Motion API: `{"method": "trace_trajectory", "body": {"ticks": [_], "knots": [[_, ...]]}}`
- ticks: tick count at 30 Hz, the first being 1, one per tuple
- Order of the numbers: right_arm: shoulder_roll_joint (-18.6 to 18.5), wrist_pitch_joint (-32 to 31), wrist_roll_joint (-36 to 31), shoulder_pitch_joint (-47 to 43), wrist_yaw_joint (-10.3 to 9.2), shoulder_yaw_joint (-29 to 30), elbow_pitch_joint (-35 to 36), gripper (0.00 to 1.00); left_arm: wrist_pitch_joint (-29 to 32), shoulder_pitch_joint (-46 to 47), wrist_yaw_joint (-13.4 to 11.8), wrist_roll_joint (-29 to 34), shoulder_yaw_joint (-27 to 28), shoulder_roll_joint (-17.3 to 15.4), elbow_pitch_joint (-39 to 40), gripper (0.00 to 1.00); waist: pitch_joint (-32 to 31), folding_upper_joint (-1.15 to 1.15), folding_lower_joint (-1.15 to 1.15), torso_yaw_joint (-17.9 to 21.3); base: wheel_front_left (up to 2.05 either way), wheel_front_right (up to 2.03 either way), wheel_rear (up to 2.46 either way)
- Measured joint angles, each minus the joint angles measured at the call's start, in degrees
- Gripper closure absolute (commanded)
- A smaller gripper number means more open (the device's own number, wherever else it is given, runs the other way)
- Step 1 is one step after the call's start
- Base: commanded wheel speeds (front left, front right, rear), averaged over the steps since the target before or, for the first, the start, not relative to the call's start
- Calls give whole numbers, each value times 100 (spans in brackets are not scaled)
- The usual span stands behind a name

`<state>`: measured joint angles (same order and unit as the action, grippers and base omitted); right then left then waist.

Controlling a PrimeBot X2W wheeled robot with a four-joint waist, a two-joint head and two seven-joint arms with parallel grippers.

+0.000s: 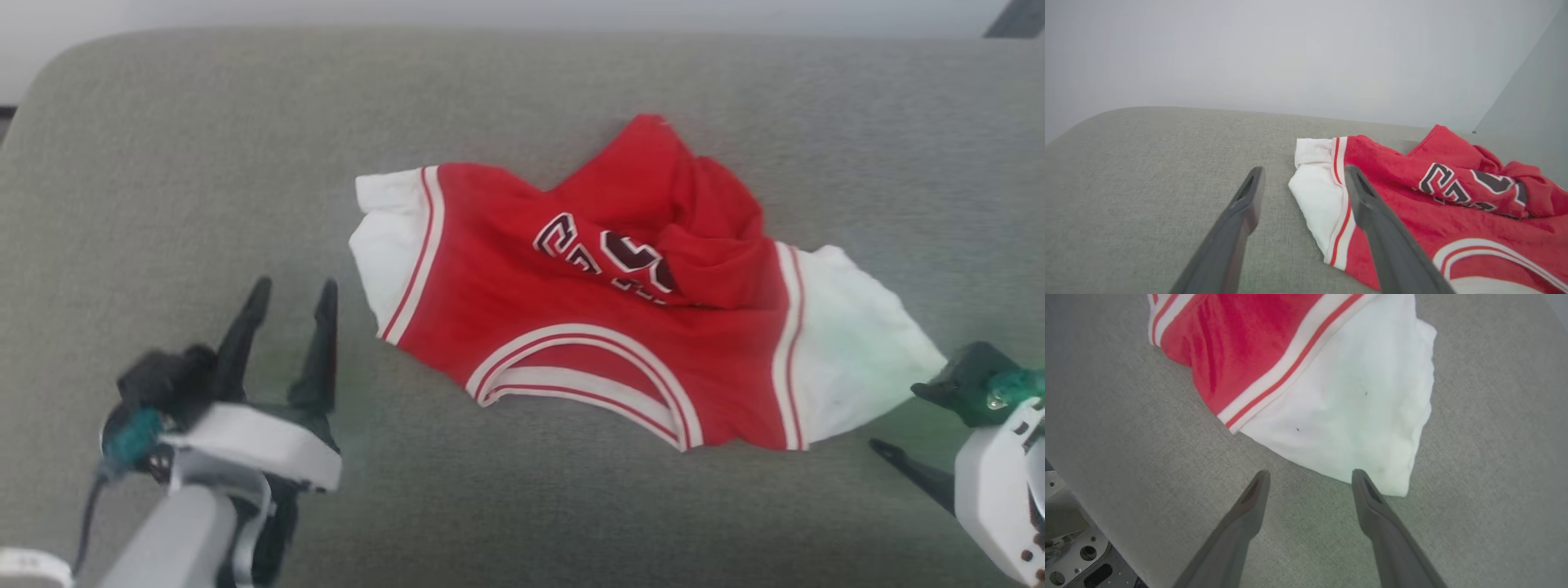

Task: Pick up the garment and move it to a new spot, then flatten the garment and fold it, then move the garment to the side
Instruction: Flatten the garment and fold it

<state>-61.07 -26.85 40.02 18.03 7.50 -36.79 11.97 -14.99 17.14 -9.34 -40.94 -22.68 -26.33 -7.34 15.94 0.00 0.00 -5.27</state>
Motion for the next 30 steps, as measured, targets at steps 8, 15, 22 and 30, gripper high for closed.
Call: {"method": "trace_trajectory", "body": {"ticks": [8,15,22,30], "knots": [[-92,-88,77,726,0,-1148,-253,0,0,-591,515,1047,849,870,242,0,340,0,0,-312,0,0,0],[-81,152,-18,1347,40,-1788,-682,3,0,-618,982,1516,1359,1257,127,0,537,0,0,-448,0,0,0],[88,369,9,1737,42,-2187,-1062,100,0,-611,1354,1873,1626,1279,-35,0,526,0,0,-375,0,0,0],[287,634,85,1931,30,-2327,-1408,100,907,389,1668,1920,415,-152,-207,0,466,0,0,-208,0,0,0]]}}
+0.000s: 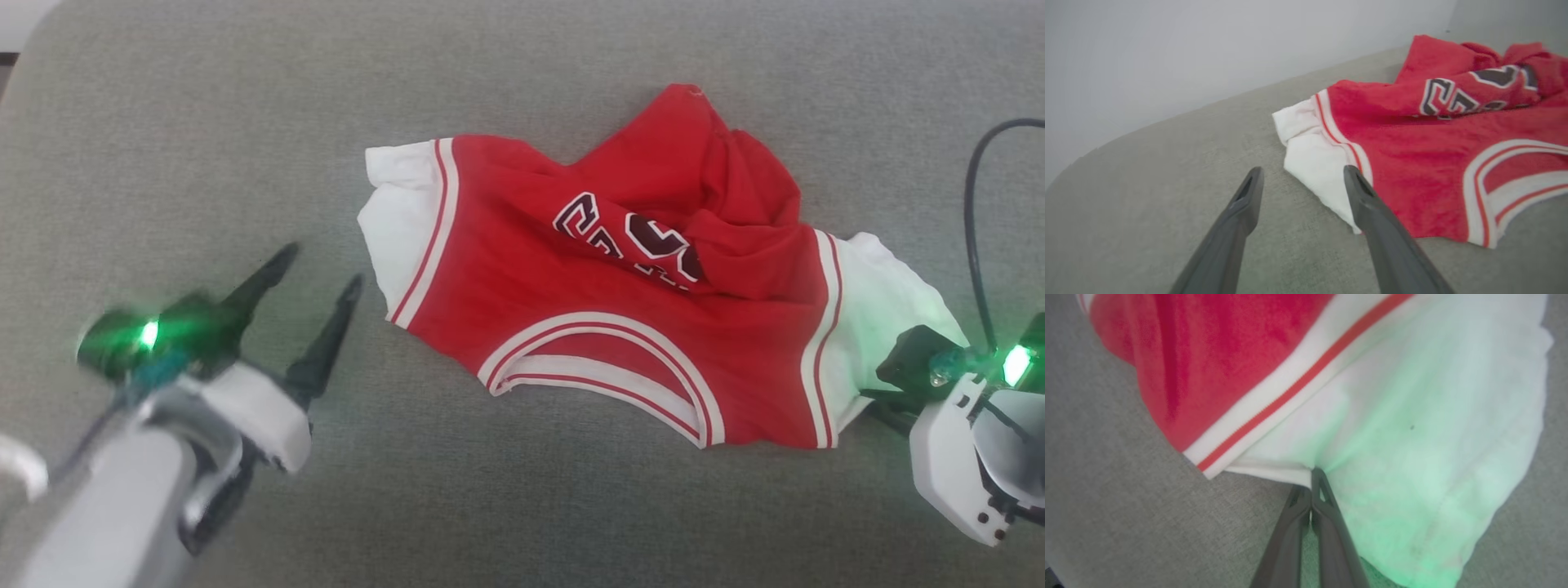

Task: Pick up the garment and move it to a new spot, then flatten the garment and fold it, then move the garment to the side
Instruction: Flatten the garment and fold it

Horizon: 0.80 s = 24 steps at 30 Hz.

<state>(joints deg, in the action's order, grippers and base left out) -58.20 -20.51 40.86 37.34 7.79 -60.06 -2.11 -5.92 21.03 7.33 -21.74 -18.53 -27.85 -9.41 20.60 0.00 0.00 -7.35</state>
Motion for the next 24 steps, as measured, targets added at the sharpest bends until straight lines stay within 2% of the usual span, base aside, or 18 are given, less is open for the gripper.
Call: {"method": "trace_trajectory", "body": {"ticks": [6,9,12,15,18,23,24], "knots": [[115,86,-8,240,3,-138,-26,100,1455,1339,8,-1366,-1930,-1603,545,0,140,0,0,148,0,0,0],[151,127,-13,392,10,-208,-23,100,2034,1939,8,-1940,-2710,-2125,617,0,243,0,0,227,0,0,0],[174,178,-16,511,22,-234,-13,100,2473,2405,8,-2886,-3109,-2148,508,0,354,0,0,290,0,0,0],[179,186,-31,636,30,-272,13,100,2905,2896,8,-3170,-3543,-2221,278,0,474,0,0,340,0,0,0],[189,189,-42,753,40,-319,48,100,3174,3203,7,-3858,-3740,-2067,-11,0,588,0,0,390,0,0,0],[196,193,-43,899,63,-398,93,100,3613,3582,8,-4466,-4075,-2008,-328,0,722,0,0,454,0,0,0],[200,194,-43,920,63,-412,99,100,3611,3623,8,-4658,-4086,-1985,-349,8,740,0,0,464,0,0,0]]}}
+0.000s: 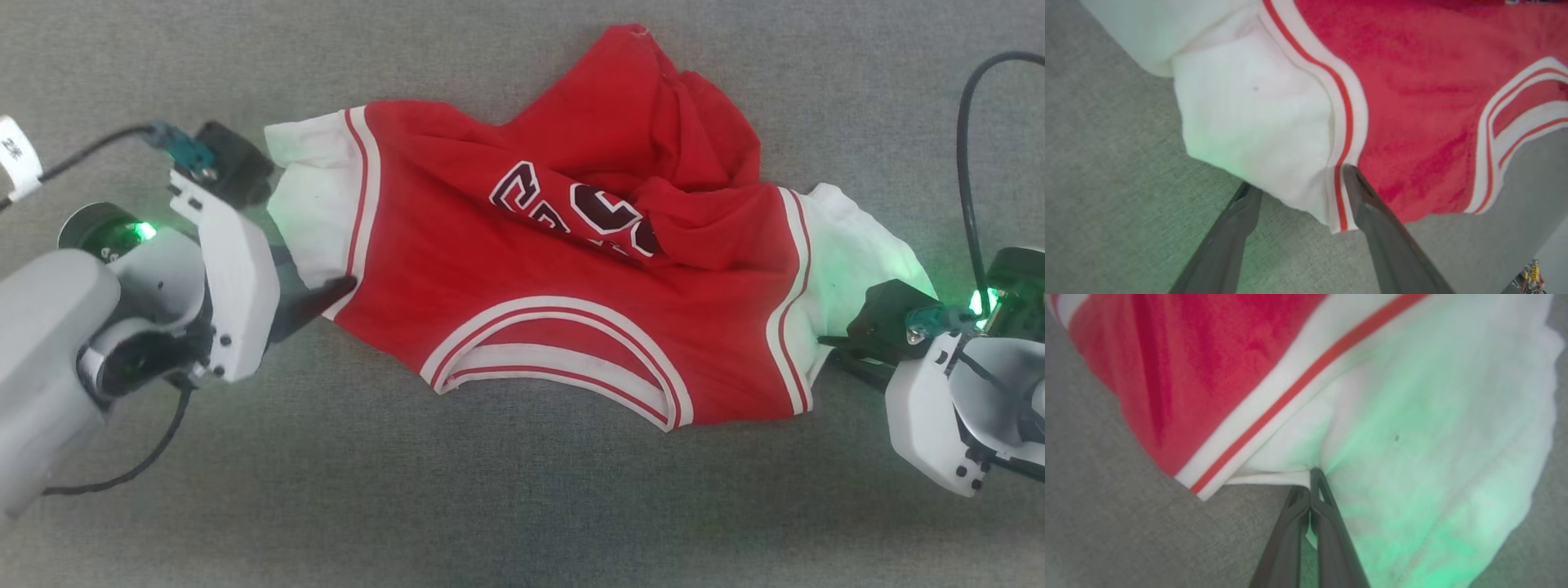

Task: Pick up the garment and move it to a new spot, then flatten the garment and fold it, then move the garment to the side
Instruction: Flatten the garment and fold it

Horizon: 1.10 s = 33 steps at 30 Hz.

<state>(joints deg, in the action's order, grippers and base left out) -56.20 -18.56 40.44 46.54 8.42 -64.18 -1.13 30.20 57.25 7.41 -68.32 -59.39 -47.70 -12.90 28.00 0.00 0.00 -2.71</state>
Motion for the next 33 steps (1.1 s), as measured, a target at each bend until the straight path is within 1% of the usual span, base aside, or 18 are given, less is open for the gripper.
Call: {"method": "trace_trajectory", "body": {"ticks": [1,2,3,8,11,15,16,20,23,26,27,29,30,33], "knots": [[3,2,1,28,2,-19,2,100,-5,47,0,-73,-23,13,-25,34,16,0,0,9,0,0,0],[9,32,1,52,7,-34,2,100,-14,94,0,-99,-68,11,-37,58,27,0,0,19,0,0,0],[19,51,1,64,7,-43,1,100,-55,140,0,-164,-123,4,-54,100,34,0,0,28,0,0,0],[66,330,5,63,8,16,-94,100,-338,209,1,-404,-260,-5,-127,100,-16,0,0,58,0,0,0],[127,655,55,38,-59,305,-193,100,-611,180,0,-713,-224,-42,-81,100,-115,0,0,65,0,0,0],[29,1043,151,-155,-88,762,-176,100,-1070,36,-1,-1134,-48,-178,129,100,-301,0,0,70,0,0,0],[29,1043,151,-155,-88,762,-176,100,-1070,36,-1,-1134,-48,-178,129,100,-301,0,0,70,0,0,0],[-164,1313,389,-397,-88,1376,54,100,-1588,-122,-1,-1685,250,-226,571,100,-497,0,0,62,0,0,0],[-305,1462,747,-623,-88,1907,280,100,-1896,-193,-1,-2039,500,-218,916,100,-602,0,0,30,0,0,0],[-390,1516,989,-706,-88,2381,400,100,-2190,-177,-1,-2095,732,-189,980,100,-616,0,0,5,0,0,0],[-368,1543,1058,-703,-88,2547,386,100,-2259,-149,-1,-2095,776,-152,910,100,-603,0,0,5,0,0,0],[-200,1548,1159,-602,-89,2837,224,100,-2381,-14,-1,-2100,869,22,678,100,-551,0,0,11,0,0,0],[-47,1549,1168,-486,-88,3008,79,100,-2427,85,-1,-2150,943,149,541,100,-513,0,0,17,0,0,0],[592,1388,1321,92,-89,3497,-577,100,-2464,522,-1,-2261,1095,598,-87,100,-352,0,0,32,0,0,0]]}}
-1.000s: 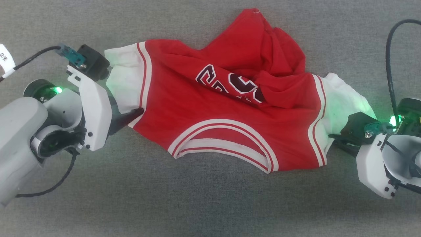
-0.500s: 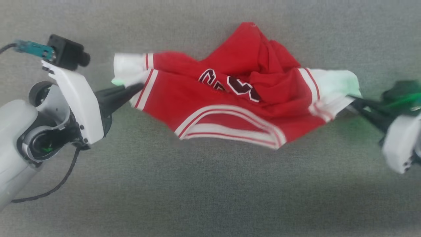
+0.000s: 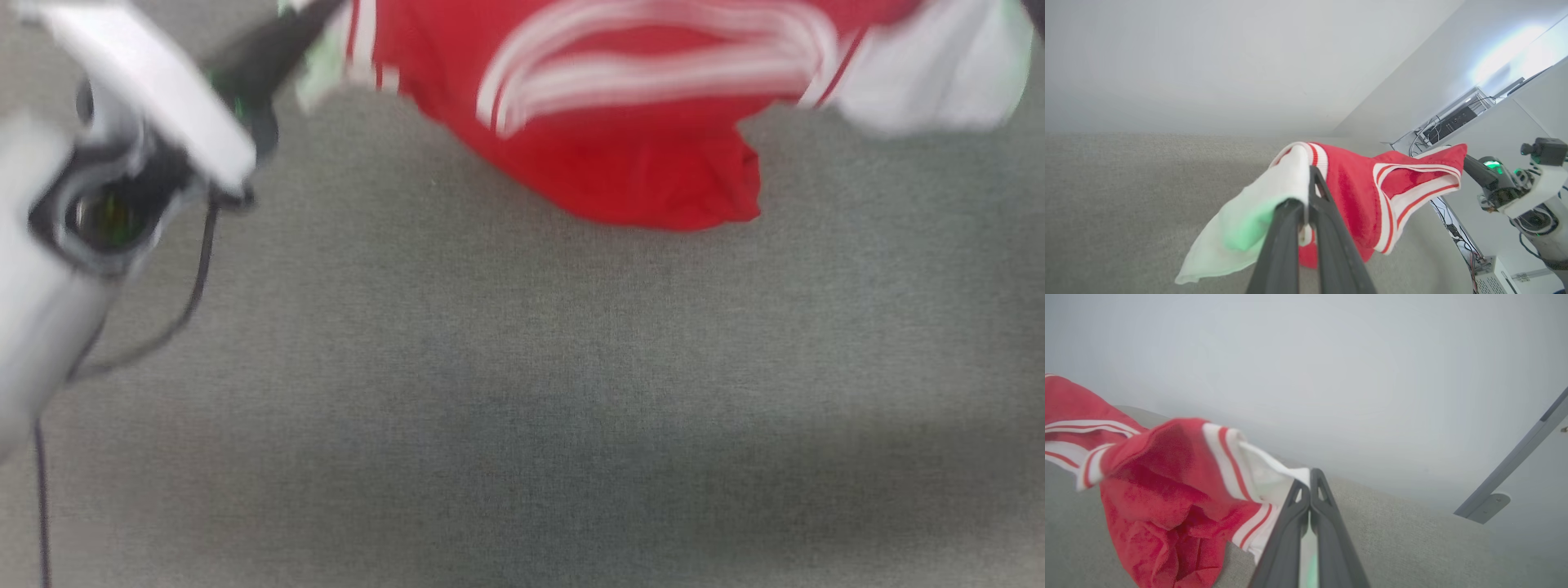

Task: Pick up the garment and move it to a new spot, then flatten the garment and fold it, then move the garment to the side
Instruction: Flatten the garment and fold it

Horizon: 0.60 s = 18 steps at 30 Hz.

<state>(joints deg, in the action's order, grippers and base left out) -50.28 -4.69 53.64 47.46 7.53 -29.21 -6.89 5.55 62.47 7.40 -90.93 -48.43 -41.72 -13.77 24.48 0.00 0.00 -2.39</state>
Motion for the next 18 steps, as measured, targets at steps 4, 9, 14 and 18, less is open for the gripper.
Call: {"method": "trace_trajectory", "body": {"ticks": [4,9,14,18], "knots": [[831,-316,-33,1112,-1,263,-888,100,78,890,0,198,30,611,-1211,100,275,0,0,23,0,0,0],[1669,-59,-454,2772,-2,772,-2076,100,-692,2286,0,614,375,1210,-2580,100,603,0,0,105,0,0,0],[2094,565,-1040,4039,0,1092,-2918,100,-1494,3340,1,688,795,1560,-3227,100,662,0,0,235,0,0,0],[2176,832,-1239,4547,1,1106,-3318,100,-1701,3717,2,564,1031,1608,-3200,100,527,0,0,244,0,0,0]]}}
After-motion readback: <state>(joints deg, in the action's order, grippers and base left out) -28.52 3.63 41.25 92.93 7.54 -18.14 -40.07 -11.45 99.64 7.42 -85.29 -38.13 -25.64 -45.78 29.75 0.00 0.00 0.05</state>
